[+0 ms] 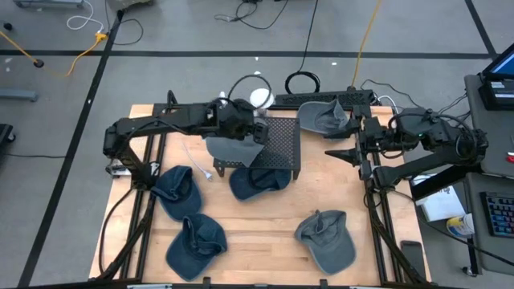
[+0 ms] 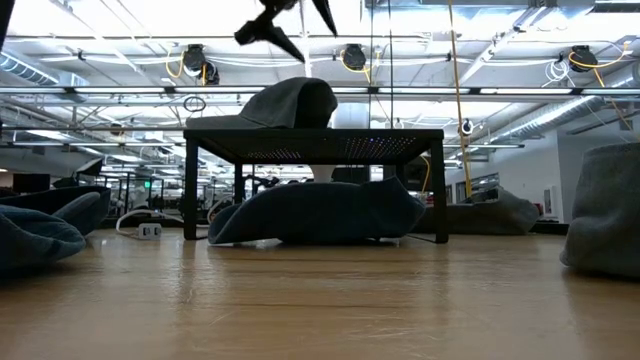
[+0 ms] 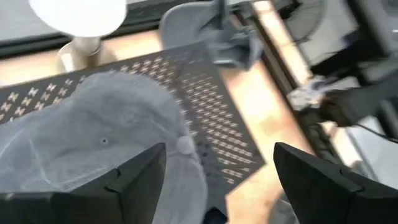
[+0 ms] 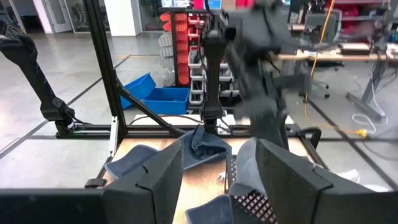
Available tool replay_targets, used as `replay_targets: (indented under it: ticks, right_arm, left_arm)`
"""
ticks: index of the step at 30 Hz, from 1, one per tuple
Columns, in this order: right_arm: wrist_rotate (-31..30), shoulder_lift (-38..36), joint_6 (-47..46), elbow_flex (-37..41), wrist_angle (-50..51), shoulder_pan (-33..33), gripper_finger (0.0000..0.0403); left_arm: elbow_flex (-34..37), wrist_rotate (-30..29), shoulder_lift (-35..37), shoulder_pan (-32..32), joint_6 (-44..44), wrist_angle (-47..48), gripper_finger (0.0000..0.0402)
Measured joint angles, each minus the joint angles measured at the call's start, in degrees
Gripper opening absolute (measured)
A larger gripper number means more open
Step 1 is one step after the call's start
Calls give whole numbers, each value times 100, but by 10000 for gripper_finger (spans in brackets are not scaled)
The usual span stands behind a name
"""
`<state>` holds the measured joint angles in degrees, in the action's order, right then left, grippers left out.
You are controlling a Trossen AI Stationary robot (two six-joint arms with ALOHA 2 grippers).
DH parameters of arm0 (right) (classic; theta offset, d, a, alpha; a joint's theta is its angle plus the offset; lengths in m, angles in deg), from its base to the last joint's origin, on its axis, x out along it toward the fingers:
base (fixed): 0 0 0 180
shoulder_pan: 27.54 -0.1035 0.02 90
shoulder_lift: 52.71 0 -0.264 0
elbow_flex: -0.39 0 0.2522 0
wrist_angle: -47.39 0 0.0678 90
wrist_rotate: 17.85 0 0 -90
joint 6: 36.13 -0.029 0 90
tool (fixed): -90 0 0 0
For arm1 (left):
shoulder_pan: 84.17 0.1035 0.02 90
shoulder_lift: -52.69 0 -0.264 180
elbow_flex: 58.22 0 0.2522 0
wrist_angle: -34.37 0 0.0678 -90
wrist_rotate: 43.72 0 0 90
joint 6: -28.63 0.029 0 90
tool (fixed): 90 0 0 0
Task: Pick & Place hat
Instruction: Stack the top gray cap on the gray cap on the shelf
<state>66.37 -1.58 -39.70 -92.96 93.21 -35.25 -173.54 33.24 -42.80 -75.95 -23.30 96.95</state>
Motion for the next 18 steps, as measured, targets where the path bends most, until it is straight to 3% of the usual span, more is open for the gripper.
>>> replay_targets:
  ticks: [4,11,18]
  right_arm:
    - [-47,37,-66,0,268,2,196]
    - [-785,213,-387,0,877,33,199]
    - [-764,537,-961,0,1616,63,237]
  left_arm:
    - [0,379,315,0,490,-151,309]
    - [0,1012,837,-11,1105,-453,310]
    - [0,1672,1261,-11,1499,-554,310]
